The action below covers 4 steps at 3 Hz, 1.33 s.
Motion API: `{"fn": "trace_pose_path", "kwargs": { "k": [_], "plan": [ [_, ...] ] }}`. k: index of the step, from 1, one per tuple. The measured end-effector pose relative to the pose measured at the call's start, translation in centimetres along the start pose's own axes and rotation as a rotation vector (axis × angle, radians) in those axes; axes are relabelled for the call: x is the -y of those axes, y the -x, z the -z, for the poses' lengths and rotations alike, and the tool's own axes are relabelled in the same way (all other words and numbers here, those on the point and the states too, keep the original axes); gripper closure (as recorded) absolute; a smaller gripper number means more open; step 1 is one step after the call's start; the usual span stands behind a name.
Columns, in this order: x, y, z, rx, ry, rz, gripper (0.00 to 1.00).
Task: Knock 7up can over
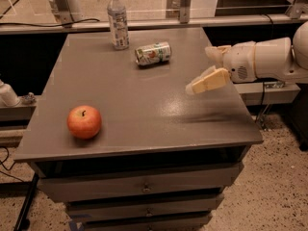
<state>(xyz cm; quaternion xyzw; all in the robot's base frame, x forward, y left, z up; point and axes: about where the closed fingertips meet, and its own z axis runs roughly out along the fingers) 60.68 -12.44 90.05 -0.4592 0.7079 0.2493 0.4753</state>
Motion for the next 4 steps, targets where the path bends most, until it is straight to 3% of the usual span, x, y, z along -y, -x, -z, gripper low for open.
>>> {"fn": "trace_pose_path", "kwargs": {
  "k": [4],
  "plan": [
    [6.0,-0.8,6.0,-0.164,0.047,0.210,0.00]
  ]
}}
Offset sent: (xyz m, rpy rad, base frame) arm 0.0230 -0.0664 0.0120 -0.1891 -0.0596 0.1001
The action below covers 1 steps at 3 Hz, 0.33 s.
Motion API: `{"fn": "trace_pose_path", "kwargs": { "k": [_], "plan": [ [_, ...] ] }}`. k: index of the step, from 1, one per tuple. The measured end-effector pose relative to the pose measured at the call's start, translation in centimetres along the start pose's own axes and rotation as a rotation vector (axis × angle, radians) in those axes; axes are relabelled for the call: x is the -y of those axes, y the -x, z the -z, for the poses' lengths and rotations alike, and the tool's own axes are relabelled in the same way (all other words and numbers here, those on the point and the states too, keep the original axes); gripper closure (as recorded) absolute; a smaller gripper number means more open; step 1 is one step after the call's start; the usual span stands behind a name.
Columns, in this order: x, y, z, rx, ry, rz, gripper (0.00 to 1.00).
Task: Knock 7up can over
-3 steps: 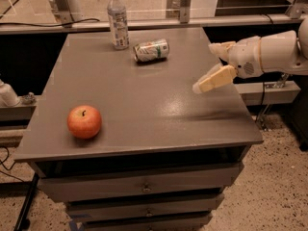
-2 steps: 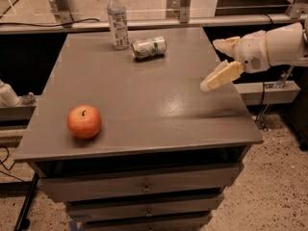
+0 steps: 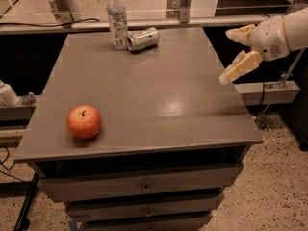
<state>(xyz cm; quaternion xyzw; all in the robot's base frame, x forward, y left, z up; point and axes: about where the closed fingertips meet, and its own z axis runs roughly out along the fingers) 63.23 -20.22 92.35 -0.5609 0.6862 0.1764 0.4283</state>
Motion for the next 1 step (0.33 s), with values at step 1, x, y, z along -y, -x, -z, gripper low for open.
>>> {"fn": "trace_pose_path", "kwargs": {
  "k": [1],
  "plan": [
    [0.00,0.00,-0.01,0.000,0.000,0.000,0.00]
  ]
}}
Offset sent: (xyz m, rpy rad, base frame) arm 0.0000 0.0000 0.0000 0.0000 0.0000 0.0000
